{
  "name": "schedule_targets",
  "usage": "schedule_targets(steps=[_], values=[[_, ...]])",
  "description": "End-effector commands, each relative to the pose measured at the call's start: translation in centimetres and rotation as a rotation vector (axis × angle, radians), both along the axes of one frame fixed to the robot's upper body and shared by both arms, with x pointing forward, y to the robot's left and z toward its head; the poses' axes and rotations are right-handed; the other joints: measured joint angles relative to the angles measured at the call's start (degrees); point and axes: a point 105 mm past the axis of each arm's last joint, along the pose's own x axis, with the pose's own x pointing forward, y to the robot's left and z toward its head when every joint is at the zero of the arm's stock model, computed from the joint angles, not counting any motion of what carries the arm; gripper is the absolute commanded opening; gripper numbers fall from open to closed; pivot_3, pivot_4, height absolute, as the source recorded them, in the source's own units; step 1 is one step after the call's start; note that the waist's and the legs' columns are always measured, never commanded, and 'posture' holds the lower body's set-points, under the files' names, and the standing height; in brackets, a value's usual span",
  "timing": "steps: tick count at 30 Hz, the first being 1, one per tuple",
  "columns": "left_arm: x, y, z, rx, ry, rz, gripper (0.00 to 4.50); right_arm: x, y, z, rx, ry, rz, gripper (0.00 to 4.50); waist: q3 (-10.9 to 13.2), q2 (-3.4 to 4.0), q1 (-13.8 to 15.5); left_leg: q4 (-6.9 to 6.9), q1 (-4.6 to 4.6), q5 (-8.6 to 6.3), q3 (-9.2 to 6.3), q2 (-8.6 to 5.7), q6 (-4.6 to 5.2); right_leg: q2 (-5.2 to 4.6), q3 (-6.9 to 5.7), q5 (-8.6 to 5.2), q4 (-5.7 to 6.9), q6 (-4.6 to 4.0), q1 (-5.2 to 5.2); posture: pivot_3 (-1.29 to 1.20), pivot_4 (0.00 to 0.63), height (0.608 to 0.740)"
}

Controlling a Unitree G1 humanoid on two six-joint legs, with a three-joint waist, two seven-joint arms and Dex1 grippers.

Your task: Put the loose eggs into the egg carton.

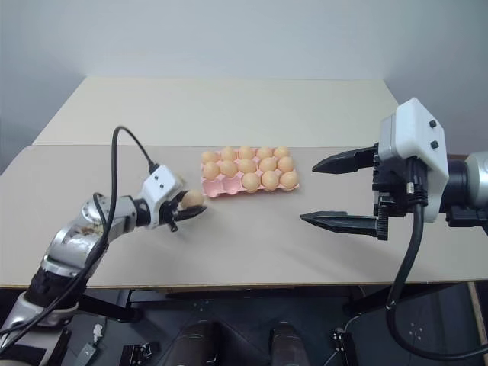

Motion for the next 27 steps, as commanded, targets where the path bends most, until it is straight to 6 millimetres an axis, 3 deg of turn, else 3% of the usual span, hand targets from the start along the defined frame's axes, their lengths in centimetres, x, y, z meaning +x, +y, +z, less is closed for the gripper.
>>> schedule_targets(steps=[1,10,18,26,27], values=[[1.6,-1.5,1.6,0.004,-0.085,-0.032,1.72,0.0,-0.2,0.9,-0.01,-0.063,-0.01,4.5,0.0,0.0,0.18,0.02,-0.01,0.0,0.0,0.0,0.0,0.0,0.0,0.01,0.0,0.02,0.01,0.0,0.15,0.74],[5.4,-4.4,1.7,-0.023,-0.088,-0.045,1.72,-0.1,-0.1,1.0,-0.011,-0.069,-0.014,4.5,0.0,0.0,0.13,0.03,-0.12,0.0,-0.02,-0.02,0.01,0.01,0.02,0.02,-0.01,0.04,-0.08,0.0,0.15,0.74],[5.8,-5.0,1.7,-0.031,-0.083,-0.063,1.72,-0.2,0.0,1.0,-0.006,-0.073,-0.016,4.5,0.01,-0.02,0.13,0.03,-0.16,-0.01,-0.05,-0.04,0.02,0.0,0.01,0.02,-0.02,0.05,-0.1,0.0,0.15,0.74],[5.4,-4.8,1.9,-0.06,-0.079,-0.071,4.33,-0.2,0.2,1.1,0.002,-0.081,-0.007,4.5,0.01,-0.02,0.17,0.03,-0.16,-0.01,-0.07,-0.05,0.02,-0.02,0.0,0.02,-0.01,0.06,-0.09,0.0,0.15,0.74],[5.3,-4.7,1.9,-0.06,-0.082,-0.069,4.44,-0.2,0.2,1.1,0.003,-0.081,-0.006,4.5,0.01,-0.02,0.15,0.03,-0.16,-0.01,-0.07,-0.05,0.02,-0.02,0.0,0.02,-0.01,0.06,-0.09,0.0,0.15,0.74]])
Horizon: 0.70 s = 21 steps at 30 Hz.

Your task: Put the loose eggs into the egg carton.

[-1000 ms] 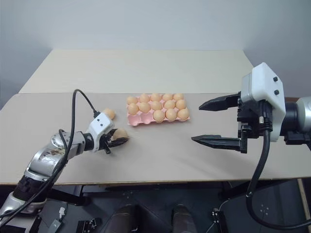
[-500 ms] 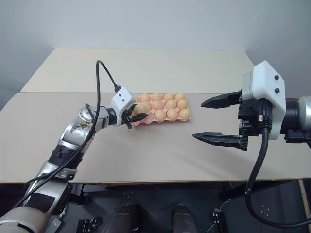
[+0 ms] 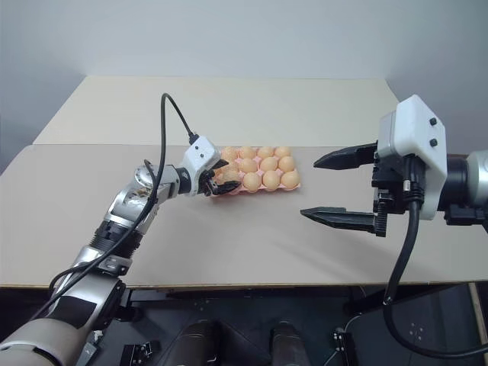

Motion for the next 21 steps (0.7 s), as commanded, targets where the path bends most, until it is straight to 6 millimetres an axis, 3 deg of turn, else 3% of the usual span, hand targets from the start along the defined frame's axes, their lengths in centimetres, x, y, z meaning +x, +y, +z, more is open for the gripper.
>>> schedule_targets(steps=[1,13,21], values=[[-0.2,0.3,1.8,-0.032,-0.061,0.0,4.44,-0.3,0.1,0.9,-0.003,-0.058,0.013,4.5,0.0,0.0,-0.02,0.0,0.0,0.0,0.0,0.0,0.0,0.0,0.0,0.0,0.0,0.0,0.0,0.0,0.15,0.74],[-2.6,4.3,4.1,-0.07,-0.12,0.076,4.44,-0.4,0.3,0.8,0.005,-0.07,0.01,4.5,0.0,0.0,-0.24,0.0,0.01,0.0,-0.02,0.01,0.0,-0.01,0.0,0.0,0.02,0.0,0.0,0.0,0.15,0.74],[-7.7,11.3,4.4,0.065,-0.093,0.153,4.44,-0.6,0.6,0.7,0.068,-0.049,0.019,4.5,0.0,0.01,-0.97,-0.01,0.07,0.0,-0.03,0.05,0.0,-0.01,0.01,0.0,0.05,0.0,0.0,0.0,0.15,0.74]])
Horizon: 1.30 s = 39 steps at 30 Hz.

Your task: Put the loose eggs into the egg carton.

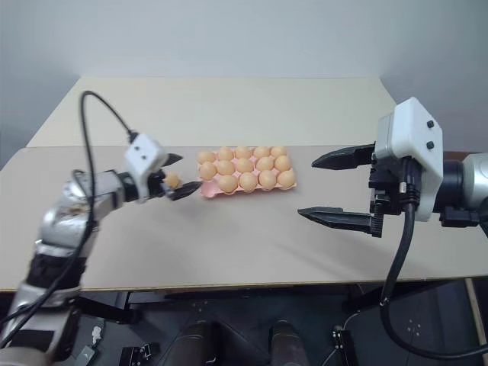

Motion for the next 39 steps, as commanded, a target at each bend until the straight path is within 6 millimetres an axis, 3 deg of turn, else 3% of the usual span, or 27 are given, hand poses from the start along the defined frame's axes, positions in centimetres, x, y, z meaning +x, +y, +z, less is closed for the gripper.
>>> schedule_targets(steps=[1,7,13,25,32,39], values=[[-2.9,1.8,1.7,0.029,-0.005,-0.022,4.44,-0.7,0.3,0.9,0.028,-0.039,0.02,4.5,0.0,0.0,0.12,0.0,0.0,0.0,0.01,0.0,0.0,-0.01,-0.01,0.0,0.0,0.0,-0.01,0.0,0.15,0.74],[-6.4,4.1,2.1,0.112,0.04,0.003,4.44,-1.2,0.4,1.2,0.074,0.001,0.06,4.5,0.0,0.0,0.67,0.0,0.03,0.0,0.03,-0.01,0.0,-0.08,-0.09,-0.01,-0.03,-0.02,0.05,0.0,0.15,0.74],[-8.1,5.0,2.4,0.123,0.056,0.051,4.44,-1.4,0.2,2.1,0.118,0.022,0.088,4.5,0.0,0.0,0.47,0.0,0.05,0.0,0.05,0.03,0.0,-0.06,-0.07,-0.01,-0.04,-0.04,0.04,0.0,0.15,0.74],[-7.9,6.7,3.1,0.061,0.042,0.2,4.44,-0.8,0.1,2.1,0.11,0.003,0.081,4.5,0.0,0.0,0.34,0.0,0.05,0.0,0.09,0.02,0.0,-0.05,-0.04,-0.01,-0.04,-0.04,0.03,0.0,0.15,0.74],[-7.8,7.0,3.3,0.046,0.039,0.215,4.44,-0.7,0.1,2.1,0.107,-0.006,0.076,4.5,0.0,0.0,0.34,0.0,0.05,0.0,0.09,0.02,0.0,-0.05,-0.04,-0.01,-0.04,-0.04,0.02,0.0,0.15,0.74],[-8.4,6.9,2.8,0.034,0.064,0.189,4.44,0.7,0.4,2.3,0.142,-0.055,0.025,4.5,0.0,0.0,0.22,0.0,0.05,0.0,0.13,0.03,-0.01,-0.05,-0.01,-0.01,-0.04,-0.05,-0.01,0.0,0.15,0.74]])
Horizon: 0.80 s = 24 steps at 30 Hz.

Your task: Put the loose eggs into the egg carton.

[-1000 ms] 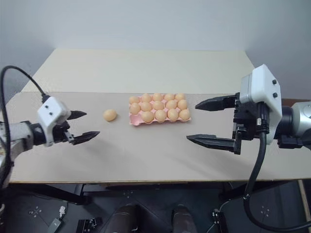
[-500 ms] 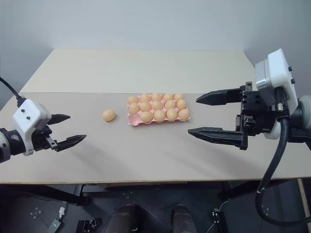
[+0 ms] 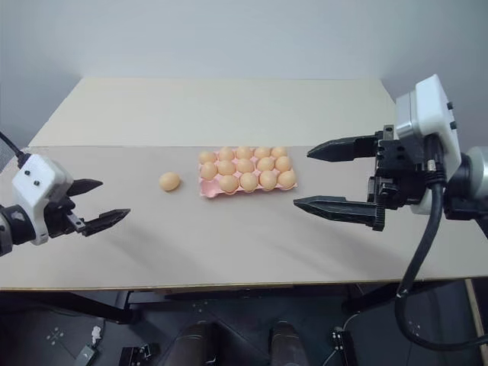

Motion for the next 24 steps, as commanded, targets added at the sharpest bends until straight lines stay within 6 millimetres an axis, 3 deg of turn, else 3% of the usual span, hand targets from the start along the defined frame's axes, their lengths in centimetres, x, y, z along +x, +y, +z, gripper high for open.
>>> schedule_targets(steps=[1,8,15,20,24], values=[[-0.2,0.3,1.3,0.002,-0.047,0.008,4.44,0.3,0.0,1.1,0.007,-0.07,-0.015,4.5,0.0,0.0,0.05,0.0,0.0,0.0,0.0,0.0,0.0,0.0,0.0,0.0,0.0,0.0,0.0,0.0,0.15,0.74],[0.2,0.8,1.4,-0.015,-0.057,0.058,4.44,-0.1,0.5,1.7,0.025,-0.069,0.046,4.5,0.0,0.0,0.07,0.0,-0.01,0.0,-0.01,-0.01,0.0,0.0,-0.01,0.0,0.0,0.0,0.0,0.0,0.15,0.74],[2.3,2.1,1.5,0.045,-0.146,0.161,4.44,-0.3,0.7,1.7,0.021,-0.072,0.062,4.5,0.0,0.0,0.13,0.0,0.0,0.0,-0.01,-0.01,0.0,0.0,-0.01,0.0,0.0,0.0,0.02,0.0,0.15,0.74],[4.2,1.2,0.2,-0.01,-0.105,0.145,4.44,-0.4,1.1,2.0,0.025,-0.093,0.08,4.5,0.0,0.0,0.2,0.0,-0.01,0.0,-0.01,-0.01,0.0,0.0,-0.02,0.0,0.0,0.0,0.01,0.0,0.15,0.74],[6.8,0.6,-1.9,-0.048,-0.038,0.137,4.44,-0.2,1.6,2.0,0.006,-0.118,0.099,4.5,0.0,0.0,0.21,0.0,0.0,0.0,-0.01,-0.04,0.0,0.0,-0.01,0.0,0.01,0.01,0.02,0.0,0.15,0.74]])
